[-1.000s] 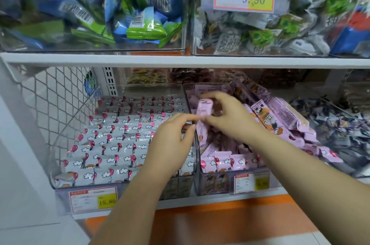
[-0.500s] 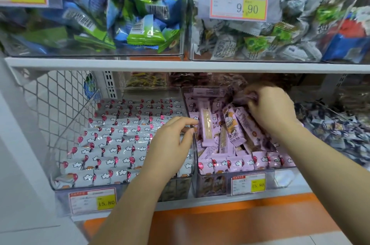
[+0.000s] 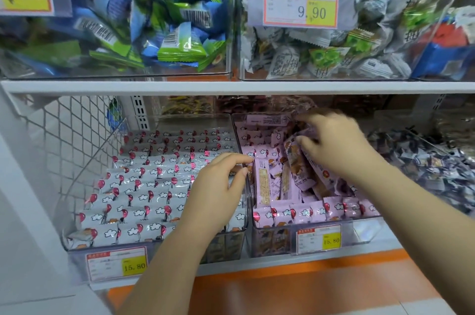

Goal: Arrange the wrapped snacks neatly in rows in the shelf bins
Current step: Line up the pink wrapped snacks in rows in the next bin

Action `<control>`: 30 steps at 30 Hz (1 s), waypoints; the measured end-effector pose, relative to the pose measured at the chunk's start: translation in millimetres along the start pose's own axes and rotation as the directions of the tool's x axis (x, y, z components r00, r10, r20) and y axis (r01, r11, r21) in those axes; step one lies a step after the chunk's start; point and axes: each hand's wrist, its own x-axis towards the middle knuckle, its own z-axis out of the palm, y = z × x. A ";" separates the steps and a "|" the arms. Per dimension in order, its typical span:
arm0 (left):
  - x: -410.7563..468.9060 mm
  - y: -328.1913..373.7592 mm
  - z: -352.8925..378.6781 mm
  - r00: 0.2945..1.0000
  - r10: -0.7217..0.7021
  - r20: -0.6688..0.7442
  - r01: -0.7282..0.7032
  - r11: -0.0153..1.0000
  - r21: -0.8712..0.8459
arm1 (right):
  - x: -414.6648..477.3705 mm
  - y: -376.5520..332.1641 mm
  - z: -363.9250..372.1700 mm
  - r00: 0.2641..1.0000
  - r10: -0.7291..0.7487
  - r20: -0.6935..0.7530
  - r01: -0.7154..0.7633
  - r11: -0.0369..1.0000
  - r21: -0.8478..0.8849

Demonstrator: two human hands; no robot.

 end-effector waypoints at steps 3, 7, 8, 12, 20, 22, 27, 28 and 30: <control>0.7 0.0 -0.2 1.000 0.008 -0.009 -0.008 1.000 0.010 | -7.5 -21.9 9.5 0.980 -0.161 0.117 0.130 0.963 0.235; 1.8 -1.1 0.5 1.000 0.009 -0.020 -0.008 1.000 0.023 | -4.7 -39.4 31.9 0.923 -0.225 0.312 0.131 0.947 0.293; 1.9 -1.6 0.7 1.000 0.010 -0.022 -0.010 1.000 0.022 | -3.4 -41.8 37.2 0.906 -0.219 0.361 0.118 0.952 0.281; 2.5 -2.7 2.0 1.000 -0.002 -0.023 0.002 1.000 0.000 | 1.4 -47.2 50.9 0.867 -0.190 0.460 0.067 0.961 0.270; 2.5 -1.9 1.3 0.999 0.027 -0.023 -0.027 1.000 0.016 | -7.1 -40.6 21.8 0.980 -0.091 0.180 -0.056 0.735 0.676; 1.8 -0.6 1.4 0.999 0.028 -0.028 -0.027 0.999 0.029 | -18.3 -32.3 9.8 0.997 -0.022 0.079 -0.049 0.608 0.792; 3.1 7.2 0.7 1.000 0.005 -0.003 -0.005 0.996 0.089 | -50.0 -8.4 -5.2 0.997 0.083 0.008 -0.034 0.314 0.949; 5.3 10.8 0.0 1.000 0.011 0.014 -0.013 0.992 0.125 | -53.2 -3.4 -7.1 0.996 0.094 0.006 -0.032 0.281 0.959; 12.1 20.8 -1.1 0.996 0.040 0.076 -0.056 0.972 0.227 | -57.4 7.1 -12.8 0.994 0.106 -0.001 -0.025 0.238 0.971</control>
